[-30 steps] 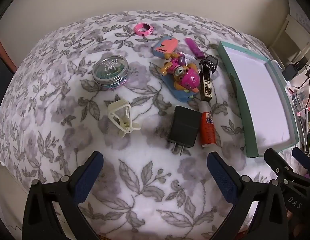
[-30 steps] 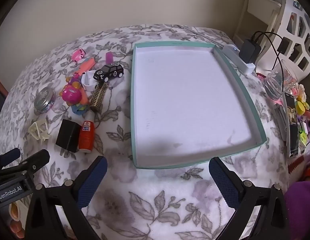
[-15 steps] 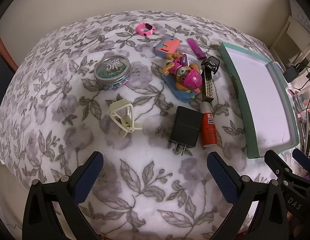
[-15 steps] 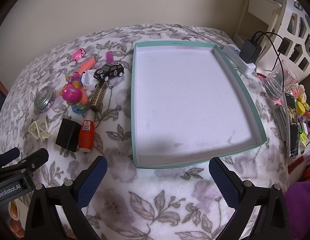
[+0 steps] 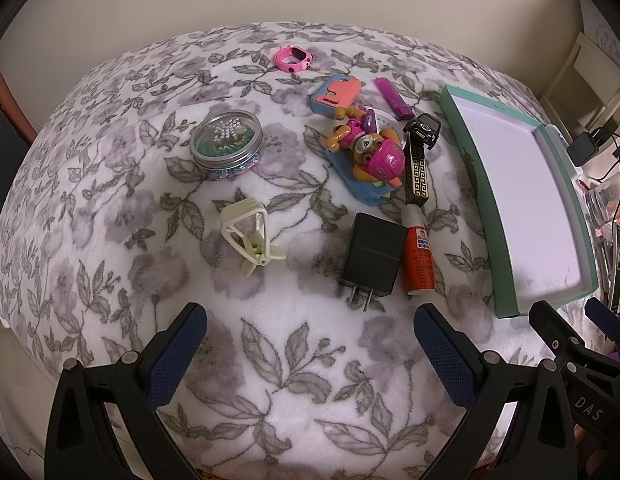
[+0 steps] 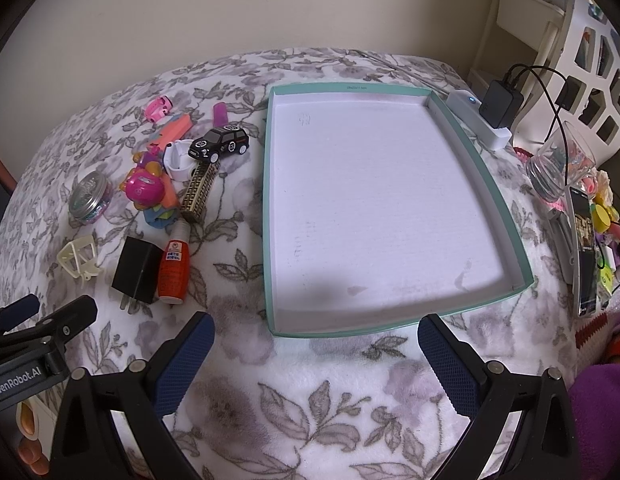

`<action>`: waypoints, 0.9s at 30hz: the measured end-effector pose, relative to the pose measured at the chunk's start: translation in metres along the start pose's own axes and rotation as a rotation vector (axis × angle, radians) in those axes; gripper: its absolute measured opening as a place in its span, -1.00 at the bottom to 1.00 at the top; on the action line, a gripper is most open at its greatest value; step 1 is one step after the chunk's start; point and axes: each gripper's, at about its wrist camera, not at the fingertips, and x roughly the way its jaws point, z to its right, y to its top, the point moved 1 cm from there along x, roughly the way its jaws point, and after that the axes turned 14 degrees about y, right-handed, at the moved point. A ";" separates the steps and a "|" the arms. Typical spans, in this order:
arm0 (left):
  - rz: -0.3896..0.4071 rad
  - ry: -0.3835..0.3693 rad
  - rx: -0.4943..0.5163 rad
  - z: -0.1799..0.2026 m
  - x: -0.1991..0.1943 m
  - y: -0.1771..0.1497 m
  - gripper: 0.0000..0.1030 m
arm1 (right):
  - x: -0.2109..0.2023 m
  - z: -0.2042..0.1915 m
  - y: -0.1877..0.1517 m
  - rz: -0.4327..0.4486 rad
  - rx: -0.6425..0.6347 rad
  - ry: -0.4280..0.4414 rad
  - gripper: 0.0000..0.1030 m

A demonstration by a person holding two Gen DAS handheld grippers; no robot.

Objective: Organize rigid objects

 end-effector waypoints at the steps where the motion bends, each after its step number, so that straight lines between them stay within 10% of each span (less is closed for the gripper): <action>1: 0.000 0.000 0.000 0.000 0.000 0.000 1.00 | 0.000 0.000 0.000 0.000 0.000 0.000 1.00; 27: -0.002 0.015 -0.071 -0.018 0.000 0.013 1.00 | -0.011 -0.010 0.012 0.042 0.001 0.066 1.00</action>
